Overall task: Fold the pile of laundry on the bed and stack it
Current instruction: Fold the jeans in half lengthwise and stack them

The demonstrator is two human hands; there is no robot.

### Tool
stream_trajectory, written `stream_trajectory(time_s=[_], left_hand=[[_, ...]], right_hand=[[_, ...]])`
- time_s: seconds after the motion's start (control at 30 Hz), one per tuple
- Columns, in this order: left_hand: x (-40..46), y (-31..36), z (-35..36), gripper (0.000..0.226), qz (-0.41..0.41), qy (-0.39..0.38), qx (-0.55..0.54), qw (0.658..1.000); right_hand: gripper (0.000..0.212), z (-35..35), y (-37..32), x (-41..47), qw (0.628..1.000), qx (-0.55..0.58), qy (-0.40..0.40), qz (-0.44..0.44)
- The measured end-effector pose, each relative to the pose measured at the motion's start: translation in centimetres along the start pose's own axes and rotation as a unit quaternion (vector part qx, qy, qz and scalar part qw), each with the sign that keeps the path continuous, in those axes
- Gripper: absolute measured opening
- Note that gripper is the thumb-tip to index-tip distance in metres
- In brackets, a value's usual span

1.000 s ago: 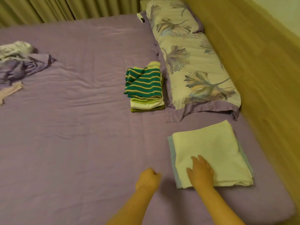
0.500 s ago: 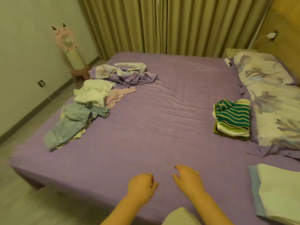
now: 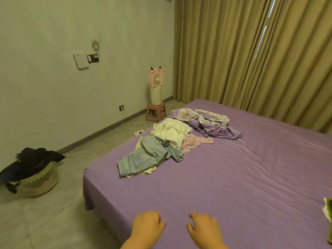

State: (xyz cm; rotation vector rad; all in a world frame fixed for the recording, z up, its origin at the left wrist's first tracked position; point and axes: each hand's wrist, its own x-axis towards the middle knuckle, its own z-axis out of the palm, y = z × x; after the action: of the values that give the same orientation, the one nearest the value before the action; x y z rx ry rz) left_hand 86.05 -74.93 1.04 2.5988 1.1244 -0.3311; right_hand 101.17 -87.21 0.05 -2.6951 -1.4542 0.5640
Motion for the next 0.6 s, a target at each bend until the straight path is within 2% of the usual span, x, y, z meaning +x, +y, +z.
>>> stream_trajectory(time_s=[0.33, 0.6], left_hand=[[7.2, 0.4, -2.7, 0.036, -0.04, 0.007, 0.037, 0.998], [13.9, -1.4, -4.5, 0.036, -0.032, -0.043, 0.08, 0.995]], right_hand=[[0.037, -2.9, -0.3, 9.3, 0.998, -0.021, 0.018, -0.056], [0.036, -5.0, -0.1, 16.5, 0.998, -0.023, 0.008, -0.058]])
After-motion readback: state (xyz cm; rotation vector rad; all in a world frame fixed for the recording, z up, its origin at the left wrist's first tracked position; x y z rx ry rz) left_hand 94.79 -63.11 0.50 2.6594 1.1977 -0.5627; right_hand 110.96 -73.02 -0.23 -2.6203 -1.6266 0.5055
